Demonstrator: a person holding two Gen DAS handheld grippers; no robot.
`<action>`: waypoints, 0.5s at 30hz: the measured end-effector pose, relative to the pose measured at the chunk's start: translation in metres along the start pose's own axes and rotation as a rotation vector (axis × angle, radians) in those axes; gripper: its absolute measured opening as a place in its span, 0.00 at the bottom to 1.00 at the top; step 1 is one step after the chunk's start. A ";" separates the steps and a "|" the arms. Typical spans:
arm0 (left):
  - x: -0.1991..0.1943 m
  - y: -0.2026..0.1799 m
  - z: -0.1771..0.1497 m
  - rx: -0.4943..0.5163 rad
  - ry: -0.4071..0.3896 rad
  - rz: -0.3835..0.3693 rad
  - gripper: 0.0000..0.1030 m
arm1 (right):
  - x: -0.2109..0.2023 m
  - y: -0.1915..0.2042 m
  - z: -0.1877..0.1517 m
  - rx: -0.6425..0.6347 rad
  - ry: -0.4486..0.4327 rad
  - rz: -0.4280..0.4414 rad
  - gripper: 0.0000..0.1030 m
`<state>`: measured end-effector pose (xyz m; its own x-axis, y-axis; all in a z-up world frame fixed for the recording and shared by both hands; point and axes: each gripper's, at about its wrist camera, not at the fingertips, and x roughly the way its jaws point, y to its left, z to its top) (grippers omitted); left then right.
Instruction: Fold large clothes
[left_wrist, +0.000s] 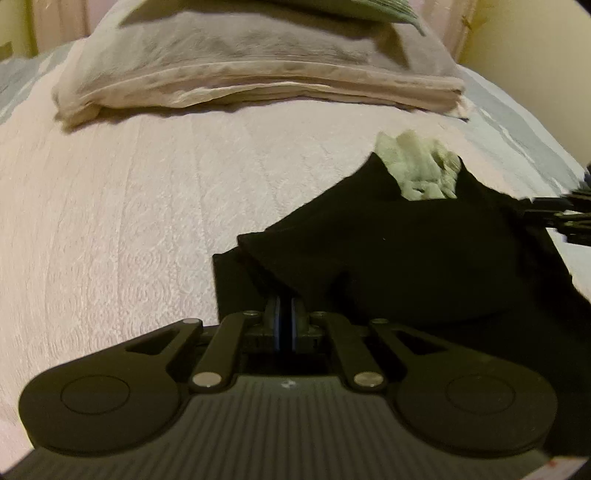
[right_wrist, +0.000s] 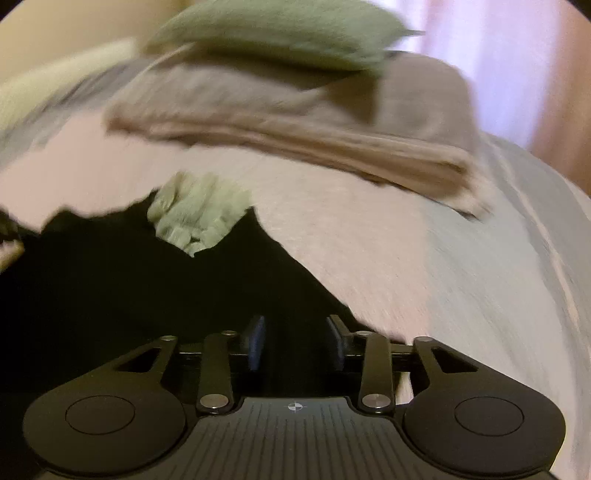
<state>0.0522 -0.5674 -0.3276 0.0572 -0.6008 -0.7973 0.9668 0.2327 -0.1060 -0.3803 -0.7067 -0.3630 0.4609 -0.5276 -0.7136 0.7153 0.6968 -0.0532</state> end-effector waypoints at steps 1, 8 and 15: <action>0.002 -0.001 0.000 0.006 0.013 0.005 0.03 | -0.008 -0.001 -0.008 0.045 -0.004 -0.008 0.35; 0.001 0.000 -0.005 0.060 0.103 0.095 0.04 | -0.032 -0.013 -0.066 0.267 0.112 -0.023 0.36; -0.041 -0.012 0.002 0.080 -0.008 0.062 0.06 | -0.069 0.010 -0.060 0.278 0.064 -0.024 0.37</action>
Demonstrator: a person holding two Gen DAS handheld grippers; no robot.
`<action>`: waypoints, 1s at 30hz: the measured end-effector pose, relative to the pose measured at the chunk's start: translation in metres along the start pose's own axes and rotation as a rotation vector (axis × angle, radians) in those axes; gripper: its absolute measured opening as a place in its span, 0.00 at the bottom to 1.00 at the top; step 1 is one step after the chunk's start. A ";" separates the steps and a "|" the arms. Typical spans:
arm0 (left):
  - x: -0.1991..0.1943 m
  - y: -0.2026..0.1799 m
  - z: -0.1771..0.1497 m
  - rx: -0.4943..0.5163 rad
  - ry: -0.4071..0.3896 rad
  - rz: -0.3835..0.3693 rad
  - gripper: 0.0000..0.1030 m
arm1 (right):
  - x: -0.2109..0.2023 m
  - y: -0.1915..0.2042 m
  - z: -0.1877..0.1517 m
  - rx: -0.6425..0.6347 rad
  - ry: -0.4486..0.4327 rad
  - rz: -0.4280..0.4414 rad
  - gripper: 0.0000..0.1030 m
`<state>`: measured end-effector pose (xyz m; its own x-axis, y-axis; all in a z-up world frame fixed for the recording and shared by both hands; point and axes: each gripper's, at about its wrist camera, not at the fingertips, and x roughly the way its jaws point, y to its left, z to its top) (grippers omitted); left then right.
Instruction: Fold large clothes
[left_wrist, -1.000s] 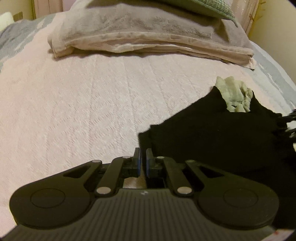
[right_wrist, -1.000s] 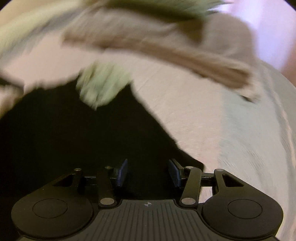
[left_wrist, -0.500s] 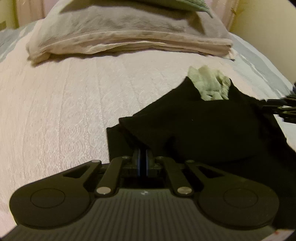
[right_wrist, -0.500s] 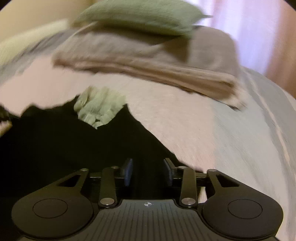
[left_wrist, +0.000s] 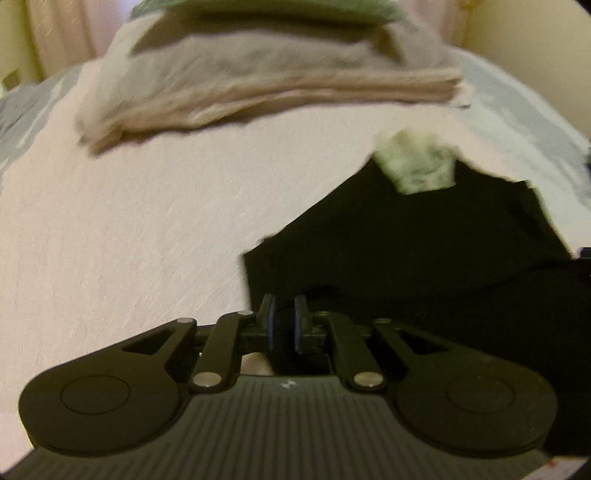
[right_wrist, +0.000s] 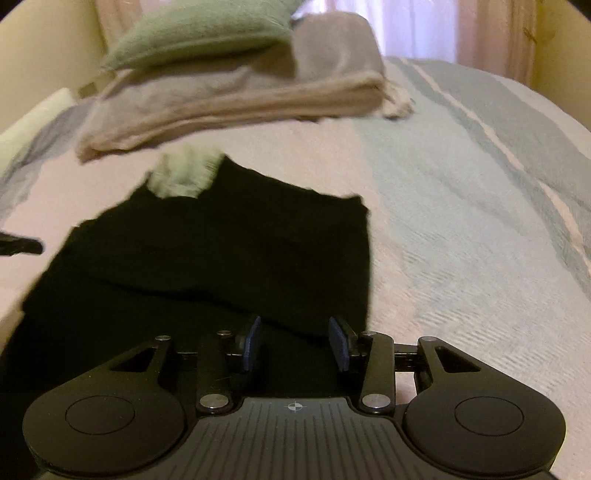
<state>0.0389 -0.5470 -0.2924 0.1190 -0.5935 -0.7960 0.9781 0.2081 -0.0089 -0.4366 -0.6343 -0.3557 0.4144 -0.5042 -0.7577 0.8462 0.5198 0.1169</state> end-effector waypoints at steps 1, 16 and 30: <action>0.001 -0.004 0.001 0.014 -0.009 -0.028 0.06 | 0.000 0.005 0.002 -0.008 -0.002 0.014 0.37; 0.033 0.007 -0.022 -0.039 0.103 -0.026 0.10 | 0.015 -0.012 -0.030 0.096 0.096 0.034 0.37; -0.132 -0.080 -0.073 -0.195 0.236 -0.017 0.46 | -0.109 0.037 -0.020 0.125 0.303 -0.021 0.73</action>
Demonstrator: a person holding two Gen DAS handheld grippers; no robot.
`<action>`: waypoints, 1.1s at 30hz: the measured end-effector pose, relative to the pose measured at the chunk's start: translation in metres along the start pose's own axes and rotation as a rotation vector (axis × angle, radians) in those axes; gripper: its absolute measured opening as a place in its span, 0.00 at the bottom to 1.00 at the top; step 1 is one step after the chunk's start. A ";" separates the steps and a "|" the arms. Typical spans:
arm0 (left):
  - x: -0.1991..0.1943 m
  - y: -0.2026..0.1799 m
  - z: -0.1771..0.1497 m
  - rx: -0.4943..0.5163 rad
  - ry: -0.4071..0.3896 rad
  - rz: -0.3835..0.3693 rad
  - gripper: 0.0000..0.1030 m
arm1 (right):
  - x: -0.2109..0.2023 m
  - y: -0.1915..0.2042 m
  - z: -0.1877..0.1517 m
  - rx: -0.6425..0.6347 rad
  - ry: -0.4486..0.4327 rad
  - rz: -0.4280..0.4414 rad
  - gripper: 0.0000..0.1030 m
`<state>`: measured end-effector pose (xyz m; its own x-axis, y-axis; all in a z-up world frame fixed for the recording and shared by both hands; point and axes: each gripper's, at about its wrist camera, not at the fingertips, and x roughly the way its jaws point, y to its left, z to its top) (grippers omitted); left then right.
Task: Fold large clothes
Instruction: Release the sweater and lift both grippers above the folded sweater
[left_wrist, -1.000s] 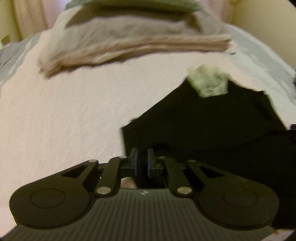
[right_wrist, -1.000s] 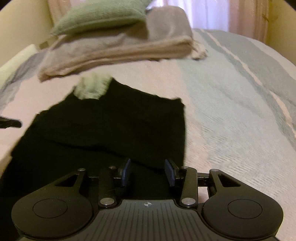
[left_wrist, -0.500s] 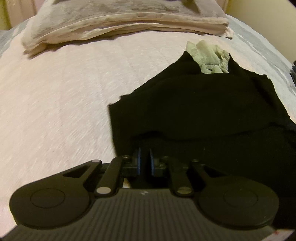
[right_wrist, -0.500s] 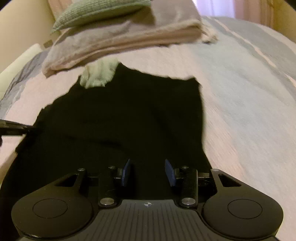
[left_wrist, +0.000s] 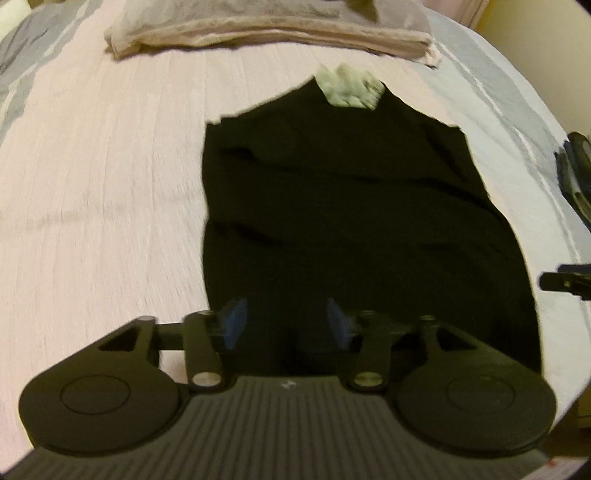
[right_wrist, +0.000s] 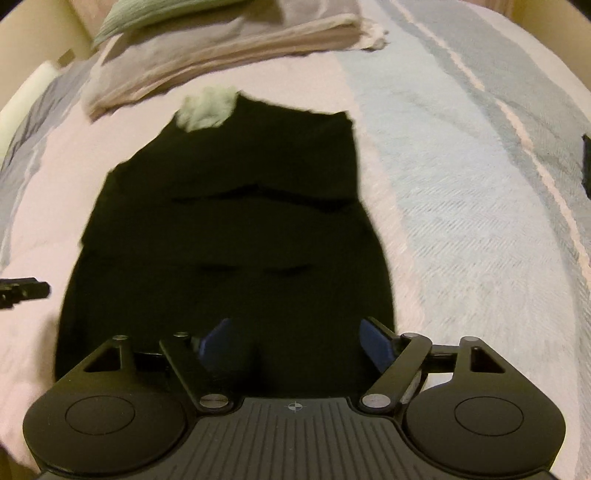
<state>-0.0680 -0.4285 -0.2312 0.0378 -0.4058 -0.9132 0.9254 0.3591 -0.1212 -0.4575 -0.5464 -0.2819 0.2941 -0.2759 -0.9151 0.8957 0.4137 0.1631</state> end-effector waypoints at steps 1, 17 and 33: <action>-0.008 -0.005 -0.008 0.005 0.006 0.002 0.48 | -0.003 0.006 -0.001 -0.012 0.020 0.001 0.73; -0.083 -0.002 -0.067 0.144 -0.021 -0.017 0.73 | -0.068 0.084 -0.050 -0.083 0.057 -0.058 0.73; -0.099 -0.018 -0.096 0.137 -0.024 0.017 0.81 | -0.083 0.079 -0.095 -0.177 0.112 -0.062 0.73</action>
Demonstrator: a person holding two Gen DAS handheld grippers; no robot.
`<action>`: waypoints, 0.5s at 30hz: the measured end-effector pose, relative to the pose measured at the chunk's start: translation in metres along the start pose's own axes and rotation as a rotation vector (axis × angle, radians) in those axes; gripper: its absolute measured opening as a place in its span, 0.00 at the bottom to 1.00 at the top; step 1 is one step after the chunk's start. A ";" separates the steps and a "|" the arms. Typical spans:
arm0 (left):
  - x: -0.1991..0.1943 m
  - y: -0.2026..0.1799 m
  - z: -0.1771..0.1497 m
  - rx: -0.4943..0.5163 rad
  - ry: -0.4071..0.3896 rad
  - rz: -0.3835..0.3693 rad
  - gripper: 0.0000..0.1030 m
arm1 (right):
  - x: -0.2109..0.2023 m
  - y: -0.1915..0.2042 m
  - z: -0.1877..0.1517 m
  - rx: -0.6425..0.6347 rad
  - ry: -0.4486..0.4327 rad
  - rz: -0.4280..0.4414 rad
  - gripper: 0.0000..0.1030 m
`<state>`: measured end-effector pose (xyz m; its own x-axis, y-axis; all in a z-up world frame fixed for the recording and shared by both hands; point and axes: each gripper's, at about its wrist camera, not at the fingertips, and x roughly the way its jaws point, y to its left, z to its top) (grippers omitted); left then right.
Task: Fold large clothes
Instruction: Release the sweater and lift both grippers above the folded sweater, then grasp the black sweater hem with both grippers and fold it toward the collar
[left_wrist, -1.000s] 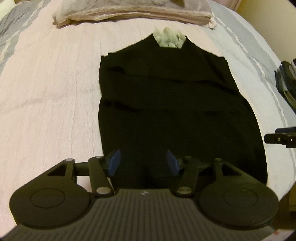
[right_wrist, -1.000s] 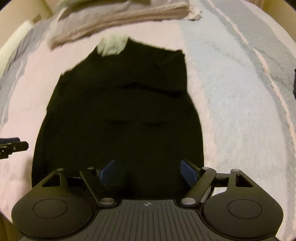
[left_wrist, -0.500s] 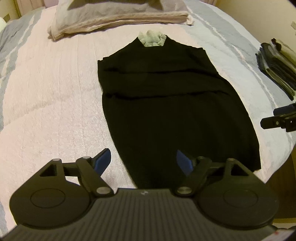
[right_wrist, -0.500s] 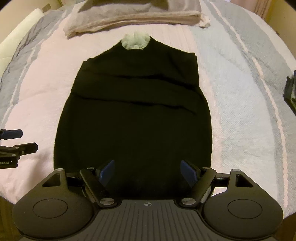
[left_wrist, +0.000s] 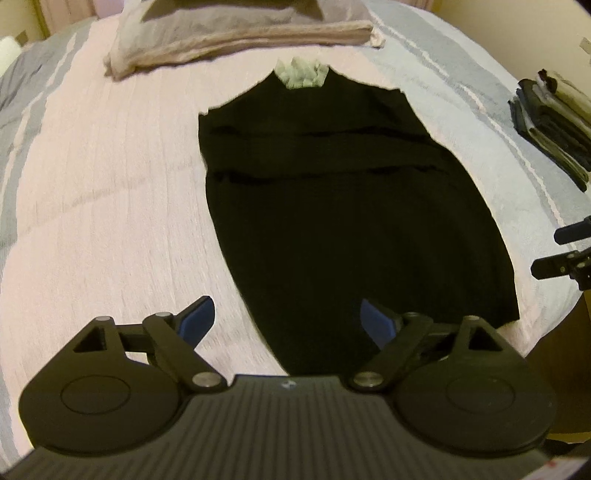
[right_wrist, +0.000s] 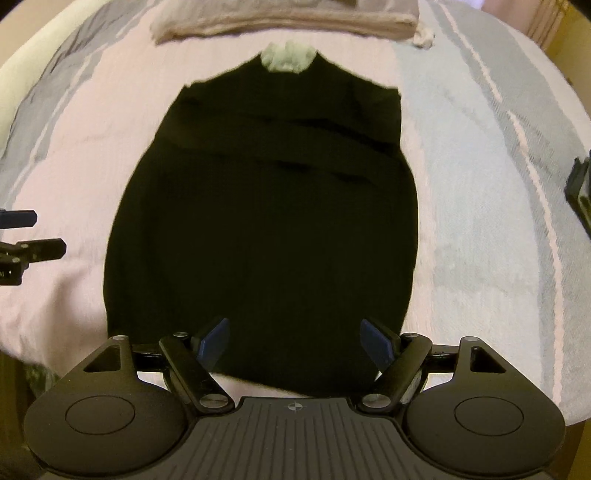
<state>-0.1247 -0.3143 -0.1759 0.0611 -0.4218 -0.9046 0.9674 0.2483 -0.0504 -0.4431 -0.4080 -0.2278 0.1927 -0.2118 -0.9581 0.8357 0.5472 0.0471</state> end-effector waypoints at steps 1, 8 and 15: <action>0.000 -0.003 -0.003 -0.007 0.006 0.005 0.81 | 0.001 -0.003 -0.004 -0.007 0.006 0.006 0.73; -0.001 -0.035 -0.028 -0.042 0.035 0.043 0.82 | 0.012 -0.026 -0.032 -0.080 0.041 0.048 0.73; 0.000 -0.055 -0.075 0.241 -0.029 0.110 0.85 | 0.017 -0.031 -0.078 -0.374 -0.089 0.082 0.73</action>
<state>-0.1964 -0.2632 -0.2049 0.1731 -0.4298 -0.8862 0.9849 0.0804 0.1534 -0.5054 -0.3658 -0.2679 0.3085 -0.2151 -0.9266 0.5735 0.8192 0.0008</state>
